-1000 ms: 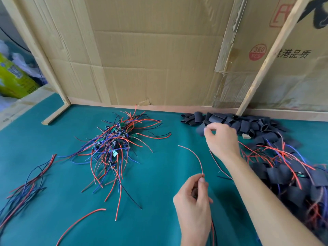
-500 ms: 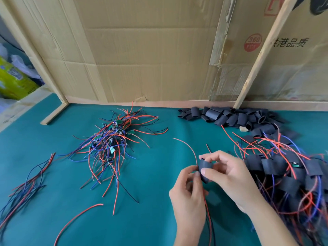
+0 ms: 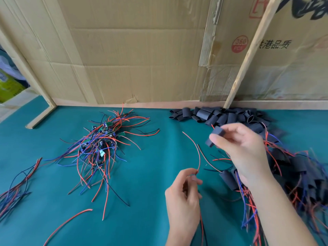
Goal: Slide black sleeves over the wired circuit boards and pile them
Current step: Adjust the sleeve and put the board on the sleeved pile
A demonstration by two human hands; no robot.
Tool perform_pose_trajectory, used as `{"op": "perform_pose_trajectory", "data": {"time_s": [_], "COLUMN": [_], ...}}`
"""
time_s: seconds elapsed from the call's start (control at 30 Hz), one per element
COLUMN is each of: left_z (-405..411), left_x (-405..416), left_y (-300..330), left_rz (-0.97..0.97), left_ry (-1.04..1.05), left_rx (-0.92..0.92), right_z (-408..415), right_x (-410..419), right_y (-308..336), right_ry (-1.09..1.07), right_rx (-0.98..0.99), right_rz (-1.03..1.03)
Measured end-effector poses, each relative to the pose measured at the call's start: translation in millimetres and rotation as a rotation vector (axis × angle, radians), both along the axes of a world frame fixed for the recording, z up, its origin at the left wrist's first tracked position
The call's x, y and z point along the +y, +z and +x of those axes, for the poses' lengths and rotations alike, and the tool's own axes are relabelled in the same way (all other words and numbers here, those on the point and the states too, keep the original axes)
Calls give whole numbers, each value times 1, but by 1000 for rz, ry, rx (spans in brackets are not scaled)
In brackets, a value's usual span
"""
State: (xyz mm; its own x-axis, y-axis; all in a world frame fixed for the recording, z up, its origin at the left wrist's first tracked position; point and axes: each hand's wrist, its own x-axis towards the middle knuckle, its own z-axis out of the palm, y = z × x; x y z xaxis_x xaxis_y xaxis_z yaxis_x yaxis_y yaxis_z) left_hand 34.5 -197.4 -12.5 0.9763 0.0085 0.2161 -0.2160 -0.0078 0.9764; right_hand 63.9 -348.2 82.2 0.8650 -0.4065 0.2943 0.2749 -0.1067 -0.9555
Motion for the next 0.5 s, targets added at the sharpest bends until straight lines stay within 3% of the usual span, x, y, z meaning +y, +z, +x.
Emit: {"op": "perform_pose_trajectory", "data": {"time_s": [0.17,0.5], "left_z": [-2,-1], "left_x": [-2,2], "left_y": [4,2], "left_rz": [-13,65], "left_ry": [-2,-28], "left_rx": [1,25], "right_z": [39,57], "right_x": [12,16], "right_y": [35,41], "right_ry": [-9,206], "right_rx": [-24,269], "right_rz": [-228,-608]}}
